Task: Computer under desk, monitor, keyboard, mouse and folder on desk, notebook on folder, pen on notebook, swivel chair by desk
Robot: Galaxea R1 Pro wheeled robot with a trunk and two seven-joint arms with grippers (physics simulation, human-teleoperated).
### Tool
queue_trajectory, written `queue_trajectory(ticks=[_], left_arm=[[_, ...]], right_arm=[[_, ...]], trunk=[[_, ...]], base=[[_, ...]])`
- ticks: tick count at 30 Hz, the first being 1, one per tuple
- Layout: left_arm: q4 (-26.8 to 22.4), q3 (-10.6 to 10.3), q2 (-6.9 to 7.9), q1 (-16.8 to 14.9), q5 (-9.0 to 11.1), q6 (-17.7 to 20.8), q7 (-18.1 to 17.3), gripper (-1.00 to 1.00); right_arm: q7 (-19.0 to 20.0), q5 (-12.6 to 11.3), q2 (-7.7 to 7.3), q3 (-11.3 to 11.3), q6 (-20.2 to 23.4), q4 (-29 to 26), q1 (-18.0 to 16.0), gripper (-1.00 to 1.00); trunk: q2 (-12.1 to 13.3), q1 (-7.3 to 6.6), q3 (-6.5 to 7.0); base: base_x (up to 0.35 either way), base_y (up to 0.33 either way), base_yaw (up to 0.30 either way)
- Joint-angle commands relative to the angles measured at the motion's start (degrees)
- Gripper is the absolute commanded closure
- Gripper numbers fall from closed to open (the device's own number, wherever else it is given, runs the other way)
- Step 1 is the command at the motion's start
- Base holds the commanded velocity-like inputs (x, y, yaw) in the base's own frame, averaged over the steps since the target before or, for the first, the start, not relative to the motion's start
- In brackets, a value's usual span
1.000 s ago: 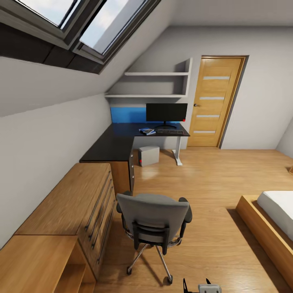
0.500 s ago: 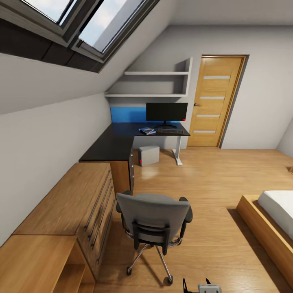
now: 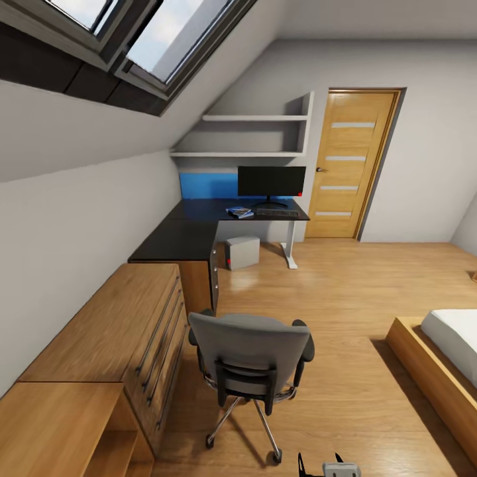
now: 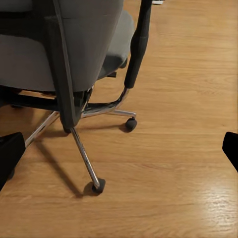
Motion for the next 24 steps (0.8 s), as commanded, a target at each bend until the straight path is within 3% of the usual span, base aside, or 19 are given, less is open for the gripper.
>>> queue_trajectory(ticks=[1,24], left_arm=[[-0.04,-0.49,0.01,-0.08,0.54,-0.35,0.30,-1.00],[-0.04,-0.47,0.00,-0.08,0.59,-0.39,0.30,-1.00]], right_arm=[[-0.22,-0.41,0.01,0.51,-0.16,0.05,-0.05,-1.00],[-0.13,-0.34,0.02,0.51,-0.07,0.05,-0.05,-1.00]], trunk=[[-0.49,0.24,-0.27],[-9.72,5.29,-4.40]], base=[[0.000,0.000,0.000],[-0.038,0.000,0.000]])
